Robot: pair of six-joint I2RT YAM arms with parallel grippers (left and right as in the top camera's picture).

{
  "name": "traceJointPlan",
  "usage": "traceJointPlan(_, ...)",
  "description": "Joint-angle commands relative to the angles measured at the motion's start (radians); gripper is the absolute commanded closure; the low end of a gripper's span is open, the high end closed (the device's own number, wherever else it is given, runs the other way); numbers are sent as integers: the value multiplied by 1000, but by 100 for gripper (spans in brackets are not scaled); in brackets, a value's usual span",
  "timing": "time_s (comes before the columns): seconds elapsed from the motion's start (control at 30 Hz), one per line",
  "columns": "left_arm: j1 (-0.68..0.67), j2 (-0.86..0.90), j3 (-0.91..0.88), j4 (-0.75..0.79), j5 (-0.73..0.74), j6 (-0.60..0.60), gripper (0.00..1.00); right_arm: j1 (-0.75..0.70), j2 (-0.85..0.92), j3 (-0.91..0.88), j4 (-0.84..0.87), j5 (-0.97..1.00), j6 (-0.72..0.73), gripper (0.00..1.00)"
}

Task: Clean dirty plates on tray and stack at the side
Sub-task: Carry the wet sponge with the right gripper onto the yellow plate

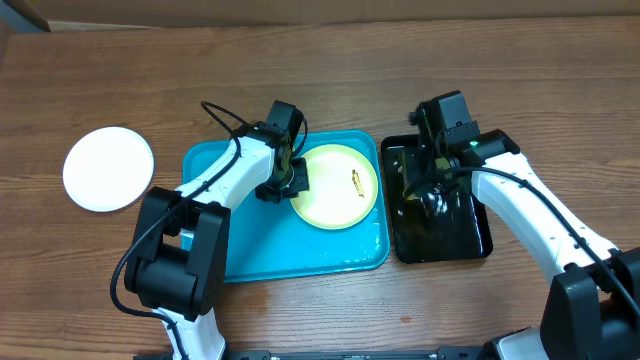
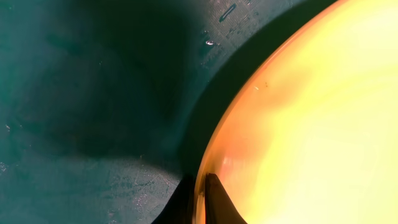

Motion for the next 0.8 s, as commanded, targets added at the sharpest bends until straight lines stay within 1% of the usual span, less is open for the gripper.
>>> traceJointPlan(0.0,-1,39,-22,-17,10,0,94,-2,3,-10,-8,187,131,97)
traceJointPlan(0.1,-1,39,-21,-16,43,0,93,0,4,-10,-9,186,146,96)
traceJointPlan(0.17,-1,39,-22,-16,45,0,93,0,4,-10,-8,137,144,96)
traceJointPlan(0.2,0,39,-22,-16,42,0,93,0,4,-10,6,24,106,96)
traceJointPlan(0.3,0,39,-21,-15,41,0,94,0,4,-10,46,-147,54,96)
traceJointPlan(0.37,0,39,-22,-19,41,-1,95,1,4,-10,90,-227,55,96)
traceJointPlan(0.43,6,39,-22,-34,41,-11,95,10,4,-10,133,-261,55,96)
traceJointPlan(0.53,26,39,-22,-57,42,-50,96,44,4,-10,199,-263,55,96)
traceJointPlan(0.63,48,39,-22,-64,43,-58,96,98,9,-10,265,-253,60,96)
traceJointPlan(0.67,53,39,-22,-67,44,-60,96,119,11,-10,281,-232,68,96)
traceJointPlan(0.77,66,39,-23,-84,49,-60,96,217,23,-10,325,-58,101,96)
